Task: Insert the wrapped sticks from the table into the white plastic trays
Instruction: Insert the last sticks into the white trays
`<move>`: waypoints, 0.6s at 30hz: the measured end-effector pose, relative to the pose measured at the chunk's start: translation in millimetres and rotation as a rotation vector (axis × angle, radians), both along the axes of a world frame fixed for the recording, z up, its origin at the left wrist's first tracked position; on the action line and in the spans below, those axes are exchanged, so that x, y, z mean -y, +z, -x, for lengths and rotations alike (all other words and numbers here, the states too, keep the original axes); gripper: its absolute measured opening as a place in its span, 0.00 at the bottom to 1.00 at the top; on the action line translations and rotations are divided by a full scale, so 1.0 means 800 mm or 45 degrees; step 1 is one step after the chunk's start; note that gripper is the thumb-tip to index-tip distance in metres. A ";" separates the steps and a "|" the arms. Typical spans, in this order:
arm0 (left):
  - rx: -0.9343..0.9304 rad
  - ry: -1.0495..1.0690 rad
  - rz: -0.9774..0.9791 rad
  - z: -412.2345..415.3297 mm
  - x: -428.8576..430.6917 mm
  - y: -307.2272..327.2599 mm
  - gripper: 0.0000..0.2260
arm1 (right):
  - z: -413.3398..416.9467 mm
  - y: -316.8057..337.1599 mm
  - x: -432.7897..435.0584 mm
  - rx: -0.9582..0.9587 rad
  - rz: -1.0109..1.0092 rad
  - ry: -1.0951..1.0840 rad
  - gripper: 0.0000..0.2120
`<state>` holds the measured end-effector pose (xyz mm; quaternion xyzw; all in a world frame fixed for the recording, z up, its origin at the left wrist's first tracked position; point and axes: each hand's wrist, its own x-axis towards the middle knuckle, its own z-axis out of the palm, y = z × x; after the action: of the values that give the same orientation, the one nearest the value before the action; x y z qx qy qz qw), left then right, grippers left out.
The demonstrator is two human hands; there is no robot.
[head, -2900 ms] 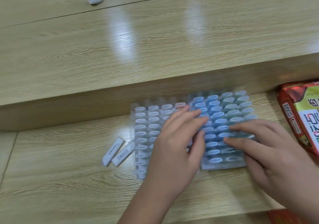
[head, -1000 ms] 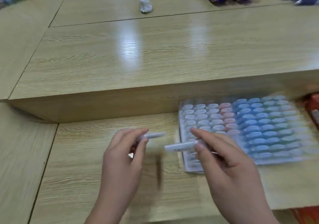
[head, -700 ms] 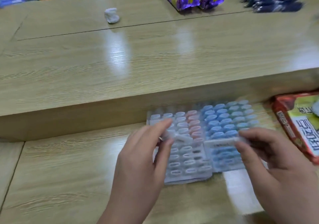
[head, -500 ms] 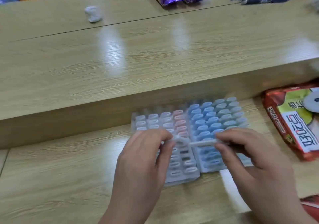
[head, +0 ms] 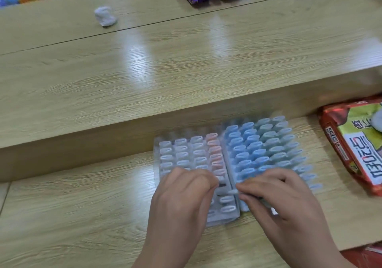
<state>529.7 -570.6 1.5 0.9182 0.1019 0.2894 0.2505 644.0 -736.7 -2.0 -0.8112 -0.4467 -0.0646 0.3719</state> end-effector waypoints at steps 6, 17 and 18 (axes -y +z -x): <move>-0.030 -0.069 0.002 0.004 -0.002 -0.004 0.06 | 0.001 -0.007 -0.002 0.062 -0.010 0.050 0.06; -0.153 -0.082 -0.054 0.004 -0.003 -0.003 0.05 | 0.004 -0.021 -0.002 0.236 0.166 0.091 0.15; -0.155 -0.092 -0.058 0.005 -0.004 -0.004 0.06 | 0.005 -0.021 -0.002 0.238 0.173 0.100 0.16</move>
<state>525.6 -567.1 -1.4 0.9427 0.0773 0.2259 0.2331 640.2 -735.1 -18.6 -0.8068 -0.5142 -0.0949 0.2749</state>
